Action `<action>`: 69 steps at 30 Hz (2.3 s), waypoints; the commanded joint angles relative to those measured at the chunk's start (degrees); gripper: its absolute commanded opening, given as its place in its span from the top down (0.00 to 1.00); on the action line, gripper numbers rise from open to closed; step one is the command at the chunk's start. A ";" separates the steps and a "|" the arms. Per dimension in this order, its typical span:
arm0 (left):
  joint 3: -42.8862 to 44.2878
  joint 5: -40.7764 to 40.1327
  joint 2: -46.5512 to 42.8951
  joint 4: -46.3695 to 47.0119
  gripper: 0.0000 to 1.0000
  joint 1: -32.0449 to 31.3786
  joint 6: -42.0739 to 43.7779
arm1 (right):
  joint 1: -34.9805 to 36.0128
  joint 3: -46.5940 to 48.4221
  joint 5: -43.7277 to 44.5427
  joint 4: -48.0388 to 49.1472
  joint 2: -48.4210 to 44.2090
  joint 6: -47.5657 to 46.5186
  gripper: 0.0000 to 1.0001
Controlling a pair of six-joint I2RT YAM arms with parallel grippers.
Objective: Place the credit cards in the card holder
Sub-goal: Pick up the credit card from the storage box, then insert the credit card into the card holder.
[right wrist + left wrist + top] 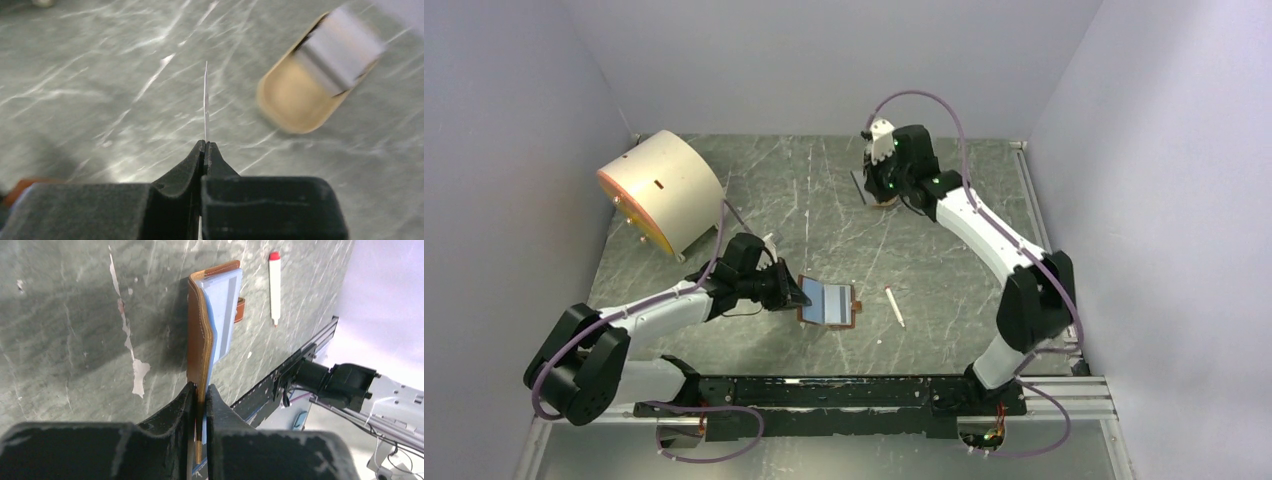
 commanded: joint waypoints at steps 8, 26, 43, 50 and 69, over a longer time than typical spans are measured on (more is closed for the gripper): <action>-3.27 -3.10 0.00 9.19 0.82 0.51 -5.85 | 8.87 -27.31 -10.68 13.80 -21.42 30.88 1.00; -7.31 -4.04 -4.00 1.11 0.68 3.84 -2.90 | 11.39 -49.34 -16.65 36.51 -20.46 54.94 1.00; -7.16 -4.83 -0.78 -0.42 0.84 5.33 -0.54 | 12.73 -51.12 -18.24 46.69 -7.04 58.98 1.00; -7.92 -5.03 -0.27 0.21 0.83 5.33 -0.18 | 12.78 -52.00 -18.28 47.86 -4.28 58.86 1.00; -8.49 -5.73 0.85 0.67 0.84 5.35 0.49 | 13.06 -52.63 -20.07 46.52 -2.00 57.66 1.00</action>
